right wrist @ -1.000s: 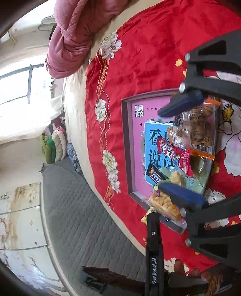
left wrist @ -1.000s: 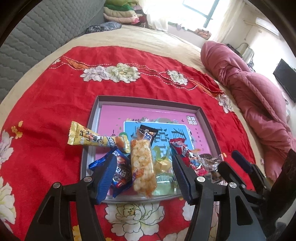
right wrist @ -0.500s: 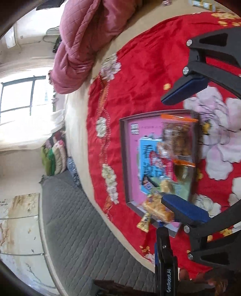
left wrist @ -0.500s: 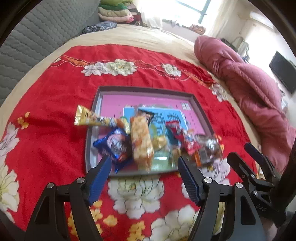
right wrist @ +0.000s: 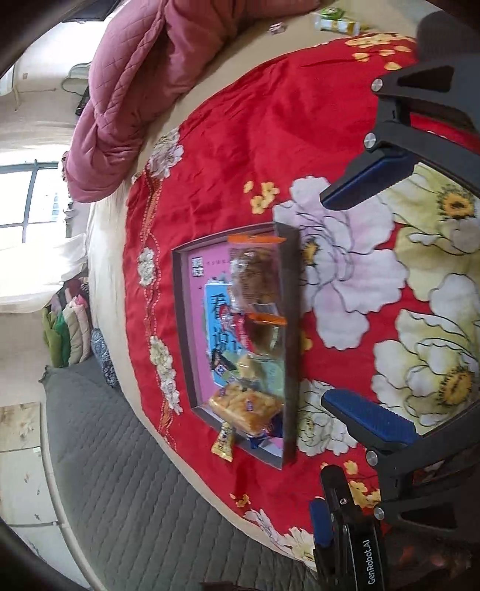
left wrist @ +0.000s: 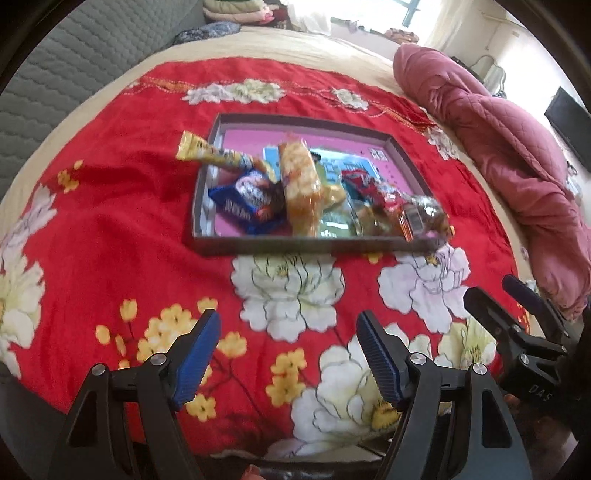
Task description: Organize snacks
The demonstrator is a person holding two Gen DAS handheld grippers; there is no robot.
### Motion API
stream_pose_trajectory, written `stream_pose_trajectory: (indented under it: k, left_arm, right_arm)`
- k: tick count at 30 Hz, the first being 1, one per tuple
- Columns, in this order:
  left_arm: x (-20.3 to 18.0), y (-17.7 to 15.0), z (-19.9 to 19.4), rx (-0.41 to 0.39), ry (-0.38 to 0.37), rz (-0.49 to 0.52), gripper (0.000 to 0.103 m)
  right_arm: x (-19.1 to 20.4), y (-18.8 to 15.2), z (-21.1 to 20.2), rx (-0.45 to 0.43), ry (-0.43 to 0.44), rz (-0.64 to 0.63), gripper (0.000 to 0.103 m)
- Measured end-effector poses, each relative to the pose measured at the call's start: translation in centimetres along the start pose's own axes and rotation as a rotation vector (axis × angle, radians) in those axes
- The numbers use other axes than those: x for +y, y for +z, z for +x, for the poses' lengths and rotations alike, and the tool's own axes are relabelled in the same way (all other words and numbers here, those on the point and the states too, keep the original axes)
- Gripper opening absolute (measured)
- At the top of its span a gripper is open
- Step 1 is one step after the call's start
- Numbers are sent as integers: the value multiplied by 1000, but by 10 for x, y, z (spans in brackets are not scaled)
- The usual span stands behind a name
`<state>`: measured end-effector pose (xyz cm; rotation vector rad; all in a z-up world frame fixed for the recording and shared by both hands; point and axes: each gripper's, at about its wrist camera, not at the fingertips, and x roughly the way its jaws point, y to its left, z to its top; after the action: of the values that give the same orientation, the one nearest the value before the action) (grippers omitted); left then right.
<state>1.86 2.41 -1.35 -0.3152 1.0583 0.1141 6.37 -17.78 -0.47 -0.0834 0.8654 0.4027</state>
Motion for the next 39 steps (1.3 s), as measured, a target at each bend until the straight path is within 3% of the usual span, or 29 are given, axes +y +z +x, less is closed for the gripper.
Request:
stream_pose_trajectory:
  k: [18,39]
  left_arm:
    - [-6,-9,3,19,44,38,77]
    - [-5,-8,4,23,73,43,77]
  right_arm:
    - [19,-15,-9,17,-16,-64,98]
    - [16,-16,-3,32,-11,-43,98]
